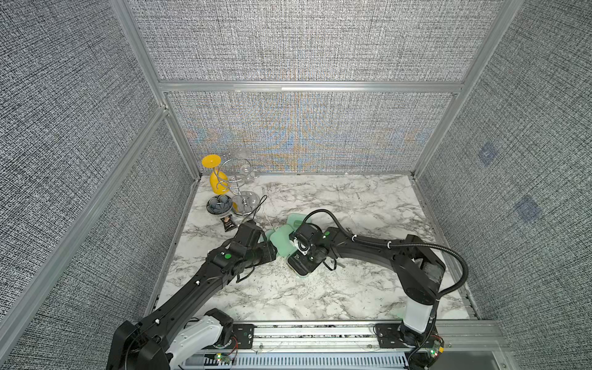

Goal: Organize nail clipper sets
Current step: Place the nail clipper in the storage box, then adjust the nail clipper in the storage box.

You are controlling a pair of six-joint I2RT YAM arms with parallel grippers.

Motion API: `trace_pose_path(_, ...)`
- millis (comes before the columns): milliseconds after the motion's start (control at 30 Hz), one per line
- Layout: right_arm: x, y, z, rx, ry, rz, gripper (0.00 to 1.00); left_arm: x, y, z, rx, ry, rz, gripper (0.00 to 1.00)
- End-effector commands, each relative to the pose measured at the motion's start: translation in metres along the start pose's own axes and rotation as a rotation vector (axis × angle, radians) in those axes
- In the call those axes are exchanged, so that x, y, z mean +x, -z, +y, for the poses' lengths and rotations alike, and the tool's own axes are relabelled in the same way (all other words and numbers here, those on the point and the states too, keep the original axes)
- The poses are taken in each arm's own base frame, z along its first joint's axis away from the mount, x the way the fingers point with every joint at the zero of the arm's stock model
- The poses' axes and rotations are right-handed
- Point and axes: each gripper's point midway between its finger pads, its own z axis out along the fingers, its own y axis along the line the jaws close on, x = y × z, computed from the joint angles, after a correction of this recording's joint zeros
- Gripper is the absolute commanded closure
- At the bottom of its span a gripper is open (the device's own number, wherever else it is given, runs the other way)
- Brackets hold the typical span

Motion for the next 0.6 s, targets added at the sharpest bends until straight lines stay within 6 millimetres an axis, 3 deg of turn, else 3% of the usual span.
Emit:
trace_pose_path(0, 0.012, 0.002, -0.001, 0.004, 0.006, 0.043, 0.91, 0.0, 0.0, 0.0, 0.002, -0.007, -0.004, 0.41)
trace_pose_path(567, 0.024, -0.016, -0.004, 0.023, 0.012, 0.107, 0.95, 0.0, -0.001, 0.001, -0.001, -0.006, -0.001, 0.41)
